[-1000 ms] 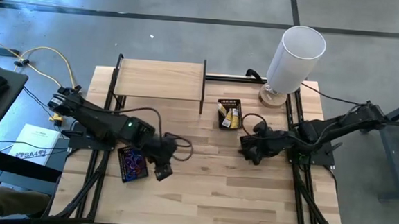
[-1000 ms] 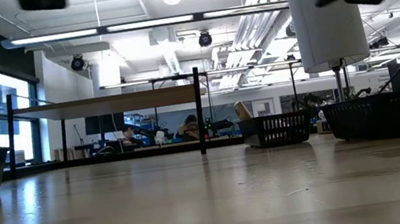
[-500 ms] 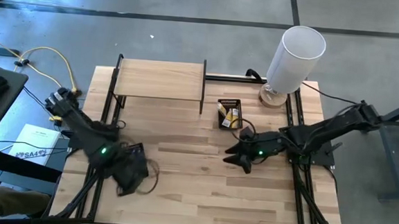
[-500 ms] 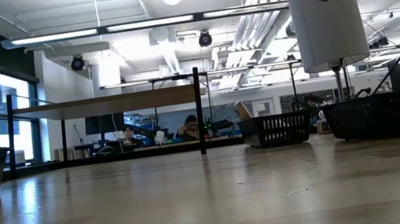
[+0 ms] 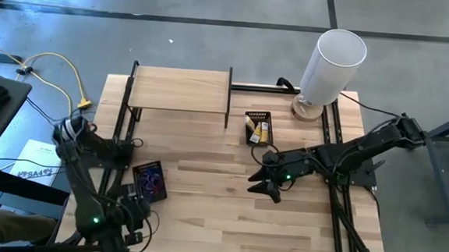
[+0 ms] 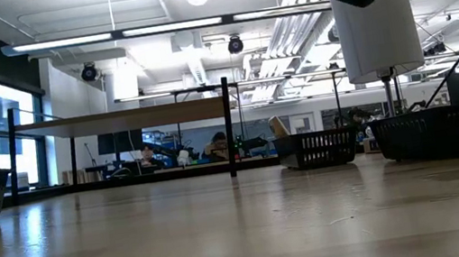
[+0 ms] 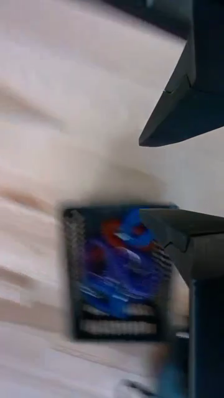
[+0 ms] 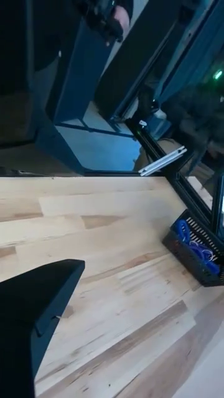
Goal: Pick & Place Office Desk Supplies
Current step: Put the bottom left black bin with spring keychains on the shelf
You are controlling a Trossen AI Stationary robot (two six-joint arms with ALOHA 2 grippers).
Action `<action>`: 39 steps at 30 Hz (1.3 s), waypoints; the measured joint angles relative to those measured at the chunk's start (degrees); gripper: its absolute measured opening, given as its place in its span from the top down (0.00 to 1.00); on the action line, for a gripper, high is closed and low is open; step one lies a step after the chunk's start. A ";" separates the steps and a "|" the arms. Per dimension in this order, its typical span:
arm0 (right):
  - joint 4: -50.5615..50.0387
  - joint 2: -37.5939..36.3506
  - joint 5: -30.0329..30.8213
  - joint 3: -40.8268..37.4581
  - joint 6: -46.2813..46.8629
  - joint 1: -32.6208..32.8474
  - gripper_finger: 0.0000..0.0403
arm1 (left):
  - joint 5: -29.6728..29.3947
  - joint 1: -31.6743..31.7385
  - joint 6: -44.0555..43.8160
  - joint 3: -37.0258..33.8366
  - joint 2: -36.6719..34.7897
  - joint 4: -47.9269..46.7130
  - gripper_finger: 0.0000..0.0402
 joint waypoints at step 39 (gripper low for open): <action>0.29 -0.01 6.38 0.00 3.44 5.73 0.46 | 20.11 15.26 14.48 -26.71 -9.60 27.52 0.59</action>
